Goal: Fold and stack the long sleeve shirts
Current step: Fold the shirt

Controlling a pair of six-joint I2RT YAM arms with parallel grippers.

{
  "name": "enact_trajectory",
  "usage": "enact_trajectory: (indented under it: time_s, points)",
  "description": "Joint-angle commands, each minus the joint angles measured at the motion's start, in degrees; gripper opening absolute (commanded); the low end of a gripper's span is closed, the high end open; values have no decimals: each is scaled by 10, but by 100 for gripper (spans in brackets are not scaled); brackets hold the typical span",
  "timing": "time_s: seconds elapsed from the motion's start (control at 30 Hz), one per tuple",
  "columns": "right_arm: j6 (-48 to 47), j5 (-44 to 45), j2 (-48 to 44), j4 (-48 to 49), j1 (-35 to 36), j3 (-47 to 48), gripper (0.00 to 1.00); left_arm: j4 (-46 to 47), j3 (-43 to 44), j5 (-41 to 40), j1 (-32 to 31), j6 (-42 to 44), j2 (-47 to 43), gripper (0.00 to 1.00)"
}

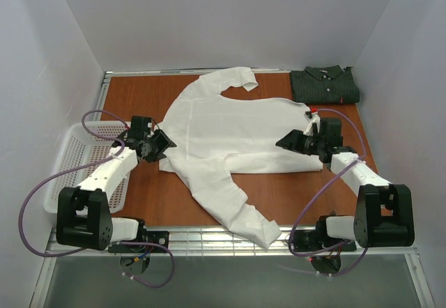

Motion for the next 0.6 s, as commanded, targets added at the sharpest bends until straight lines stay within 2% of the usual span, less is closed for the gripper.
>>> enact_trajectory:
  time_s: [0.0, 0.13, 0.2, 0.23, 0.3, 0.37, 0.4, 0.57]
  points:
    - [20, -63, -12, 80, 50, -54, 43, -18, 18, 1, 4, 23, -44, 59]
    - [-59, -57, -30, 39, 126, -50, 48, -22, 9, -6, 4, 67, -77, 76]
    - [-111, 2, -42, -72, 174, -27, 52, -22, 4, -15, 4, 83, -100, 82]
    - [-146, 27, -44, -105, 228, -1, 54, -20, -2, -21, 4, 102, -108, 86]
    - [-160, 82, -56, -172, 307, 11, 56, -10, -12, -35, 4, 126, -128, 89]
    - [-160, 113, -78, -192, 363, 15, 59, -6, -23, -46, 4, 138, -136, 90]
    - [-155, 151, -85, -208, 420, 16, 62, -4, -25, -47, 4, 143, -140, 90]
    - [-111, 243, -82, -247, 574, 22, 66, 18, -46, -57, 4, 165, -157, 87]
